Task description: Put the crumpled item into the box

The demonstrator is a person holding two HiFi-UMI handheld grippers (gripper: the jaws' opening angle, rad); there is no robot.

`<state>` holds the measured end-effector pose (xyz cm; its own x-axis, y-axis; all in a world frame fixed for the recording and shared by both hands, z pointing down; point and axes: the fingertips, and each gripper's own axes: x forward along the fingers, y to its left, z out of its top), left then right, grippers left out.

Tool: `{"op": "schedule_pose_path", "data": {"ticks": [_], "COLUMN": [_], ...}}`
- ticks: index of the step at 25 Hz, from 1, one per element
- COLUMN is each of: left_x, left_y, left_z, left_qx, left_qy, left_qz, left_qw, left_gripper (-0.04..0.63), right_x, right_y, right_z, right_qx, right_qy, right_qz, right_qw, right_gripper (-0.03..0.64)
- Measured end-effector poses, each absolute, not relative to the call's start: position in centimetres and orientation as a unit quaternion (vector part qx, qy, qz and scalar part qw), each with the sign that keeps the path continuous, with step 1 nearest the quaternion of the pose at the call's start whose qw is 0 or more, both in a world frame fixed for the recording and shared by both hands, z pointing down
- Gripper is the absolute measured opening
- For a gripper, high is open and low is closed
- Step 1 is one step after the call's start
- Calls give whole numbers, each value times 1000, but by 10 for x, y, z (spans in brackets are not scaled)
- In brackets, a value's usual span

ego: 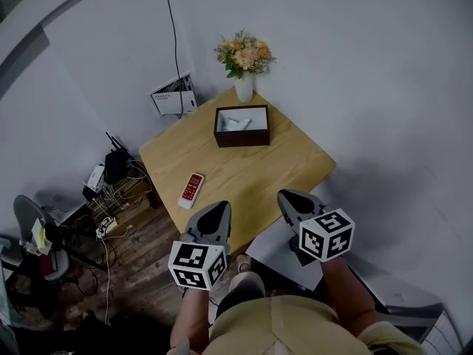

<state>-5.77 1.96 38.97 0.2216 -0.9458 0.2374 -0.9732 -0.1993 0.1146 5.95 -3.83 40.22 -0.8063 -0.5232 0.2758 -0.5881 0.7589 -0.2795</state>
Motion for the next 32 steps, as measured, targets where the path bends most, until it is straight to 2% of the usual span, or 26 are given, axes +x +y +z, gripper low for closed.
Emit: {"op": "schedule_pose_path", "data": {"ticks": [32], "left_x": [-51], "left_y": [73], "left_z": [403], "left_qx": [741], "left_qy": [-656], "left_qz": [55], "left_qw": [133], "left_gripper": [23], "right_x": [69], "right_y": [13], "right_z": [405], "right_qx": [265], "right_qy": [-944], "right_qz": [170], "right_qw": [98], "right_gripper": [28]}}
